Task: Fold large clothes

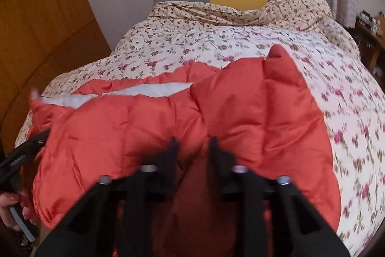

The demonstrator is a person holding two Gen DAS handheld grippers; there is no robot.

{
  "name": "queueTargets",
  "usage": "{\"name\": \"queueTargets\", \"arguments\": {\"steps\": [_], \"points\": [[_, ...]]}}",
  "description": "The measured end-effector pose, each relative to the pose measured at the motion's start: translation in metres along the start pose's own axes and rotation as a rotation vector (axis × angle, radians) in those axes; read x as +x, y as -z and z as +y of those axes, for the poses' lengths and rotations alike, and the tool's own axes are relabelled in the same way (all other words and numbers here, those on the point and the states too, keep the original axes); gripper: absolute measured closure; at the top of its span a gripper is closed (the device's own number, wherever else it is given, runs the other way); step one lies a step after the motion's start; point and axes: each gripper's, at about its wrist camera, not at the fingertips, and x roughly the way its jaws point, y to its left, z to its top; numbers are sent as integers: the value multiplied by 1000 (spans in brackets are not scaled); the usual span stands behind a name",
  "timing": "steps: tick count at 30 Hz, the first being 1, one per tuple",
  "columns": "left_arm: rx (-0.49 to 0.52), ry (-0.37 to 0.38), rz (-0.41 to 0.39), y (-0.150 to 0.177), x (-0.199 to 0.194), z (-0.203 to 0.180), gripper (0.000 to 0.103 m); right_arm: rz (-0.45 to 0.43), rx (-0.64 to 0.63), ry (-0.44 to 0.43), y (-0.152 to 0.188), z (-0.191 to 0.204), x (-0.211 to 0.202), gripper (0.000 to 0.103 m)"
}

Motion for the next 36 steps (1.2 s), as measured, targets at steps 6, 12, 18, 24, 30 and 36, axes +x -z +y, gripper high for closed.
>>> {"name": "queueTargets", "arguments": {"steps": [6, 12, 18, 24, 30, 36], "points": [[49, -78, -48, -45, 17, -6, 99, -34, 30, -27, -38, -9, 17, 99], [108, -167, -36, -68, 72, 3, 99, 14, 8, 13, -62, -16, 72, 103], [97, -177, -17, -84, 101, 13, 99, 4, 24, 31, -58, -30, 106, 103], [65, -169, 26, -89, 128, 21, 99, -12, 31, 30, -58, -34, 125, 103], [61, -163, 38, -86, 141, 24, 99, -37, 47, 25, -55, -36, 130, 103], [59, -161, 37, -84, 141, 25, 99, -43, 53, 17, -53, -37, 133, 103]]}}
